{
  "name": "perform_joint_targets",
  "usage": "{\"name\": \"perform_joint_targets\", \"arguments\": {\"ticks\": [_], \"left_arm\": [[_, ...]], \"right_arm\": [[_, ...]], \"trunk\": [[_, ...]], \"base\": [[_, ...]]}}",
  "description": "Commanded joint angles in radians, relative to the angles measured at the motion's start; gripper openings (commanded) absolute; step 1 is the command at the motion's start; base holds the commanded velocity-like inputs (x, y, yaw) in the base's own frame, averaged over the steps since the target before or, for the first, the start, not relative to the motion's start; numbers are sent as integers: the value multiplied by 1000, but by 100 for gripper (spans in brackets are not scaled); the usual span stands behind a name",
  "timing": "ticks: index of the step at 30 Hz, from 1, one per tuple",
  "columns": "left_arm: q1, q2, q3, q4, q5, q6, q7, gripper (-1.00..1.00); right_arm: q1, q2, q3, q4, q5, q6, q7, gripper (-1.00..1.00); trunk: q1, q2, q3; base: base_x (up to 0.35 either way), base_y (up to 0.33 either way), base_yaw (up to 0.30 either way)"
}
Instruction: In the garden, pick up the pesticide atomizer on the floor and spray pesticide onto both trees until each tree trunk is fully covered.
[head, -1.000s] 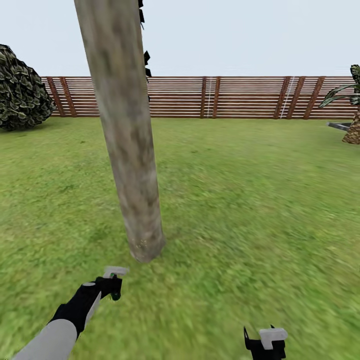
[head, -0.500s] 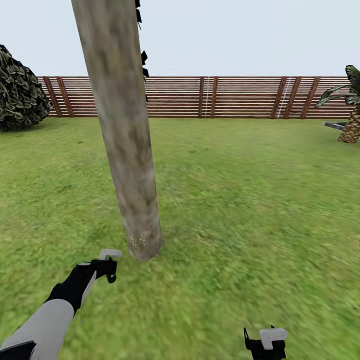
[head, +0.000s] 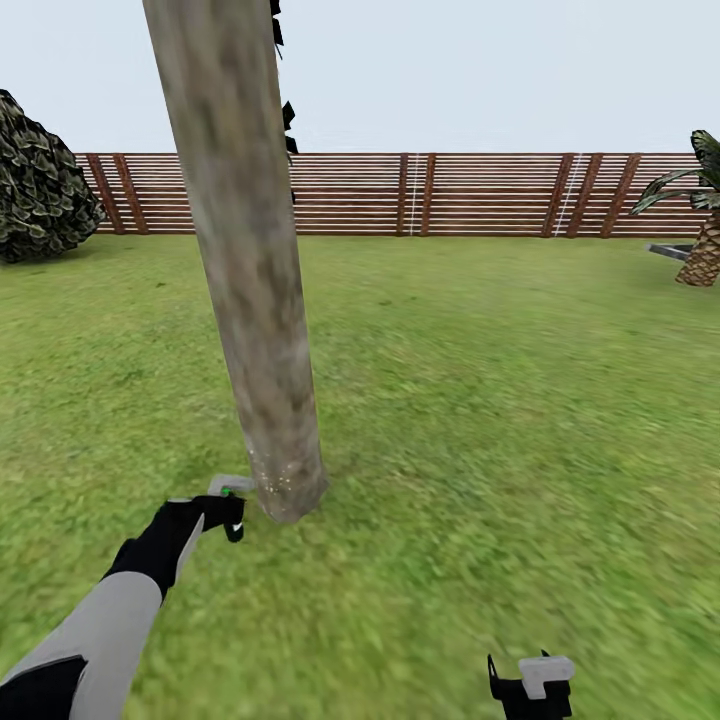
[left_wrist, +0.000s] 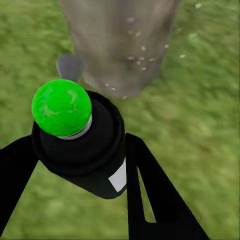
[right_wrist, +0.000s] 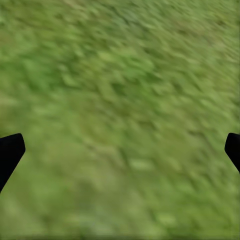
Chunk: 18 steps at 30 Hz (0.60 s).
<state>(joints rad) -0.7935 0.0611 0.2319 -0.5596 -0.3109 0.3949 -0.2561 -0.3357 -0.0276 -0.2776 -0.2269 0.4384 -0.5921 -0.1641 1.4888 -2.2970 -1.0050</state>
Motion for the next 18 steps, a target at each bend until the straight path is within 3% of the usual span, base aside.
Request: {"name": "perform_joint_targets", "arguments": {"ticks": [1,5,11,15,18], "left_arm": [[2,-1,-1,-2,0,0,0,-100],[-3,-52,-29,-6,-1,0,0,-100],[-20,-55,-41,-8,-1,1,1,-100],[-23,-58,-41,-8,0,1,1,-100],[-21,-83,-41,-45,1,2,1,-100]], "right_arm": [[0,0,0,0,0,0,0,100],[0,0,0,1,0,0,0,100],[0,0,0,1,0,0,1,100],[0,0,0,0,0,0,0,100],[0,0,0,0,0,0,0,100]], "trunk": [[0,0,0],[0,0,0],[0,0,0],[0,0,0],[0,0,0]], "base": [[0,0,0],[-15,7,0],[-116,91,0],[290,5,0],[207,0,0]]}}
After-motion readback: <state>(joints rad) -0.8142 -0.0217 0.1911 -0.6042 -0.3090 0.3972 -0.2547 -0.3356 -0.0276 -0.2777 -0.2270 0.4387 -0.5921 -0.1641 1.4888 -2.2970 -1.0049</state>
